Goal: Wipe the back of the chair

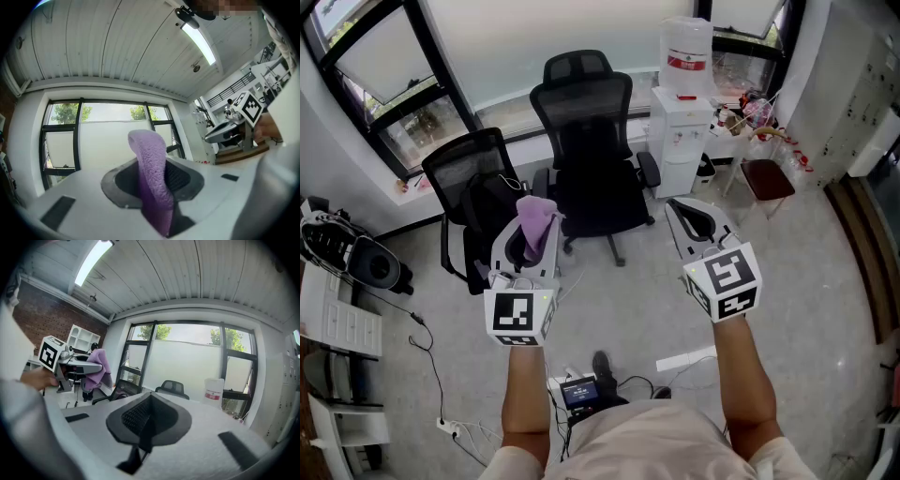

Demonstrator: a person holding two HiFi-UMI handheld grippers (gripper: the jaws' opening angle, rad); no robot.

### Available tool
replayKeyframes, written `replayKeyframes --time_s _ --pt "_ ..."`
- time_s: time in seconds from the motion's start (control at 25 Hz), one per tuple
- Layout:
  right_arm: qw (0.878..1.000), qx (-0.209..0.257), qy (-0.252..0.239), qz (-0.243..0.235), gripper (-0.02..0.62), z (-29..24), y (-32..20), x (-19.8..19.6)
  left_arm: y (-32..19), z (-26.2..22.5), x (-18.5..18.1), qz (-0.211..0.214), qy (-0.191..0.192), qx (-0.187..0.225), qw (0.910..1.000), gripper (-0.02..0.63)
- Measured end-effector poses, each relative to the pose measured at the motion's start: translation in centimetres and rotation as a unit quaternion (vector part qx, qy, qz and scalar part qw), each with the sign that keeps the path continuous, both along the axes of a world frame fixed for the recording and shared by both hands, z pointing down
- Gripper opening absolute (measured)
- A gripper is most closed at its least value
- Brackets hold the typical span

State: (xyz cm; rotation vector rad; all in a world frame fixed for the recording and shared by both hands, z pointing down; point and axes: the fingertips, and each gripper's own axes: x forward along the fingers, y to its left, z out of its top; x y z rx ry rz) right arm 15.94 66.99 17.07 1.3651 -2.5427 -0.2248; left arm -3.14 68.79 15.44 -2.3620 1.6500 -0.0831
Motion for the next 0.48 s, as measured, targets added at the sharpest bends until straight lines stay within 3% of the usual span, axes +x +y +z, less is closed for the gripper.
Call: replayKeyframes --time_s 0.48 --pt "1.000 -0.007 -0.002 0.007 -0.009 1.6 -4.4 -0.5 -4.6 1.6 -0.6 0.005 0.000 -0.006 1.0000 0.118"
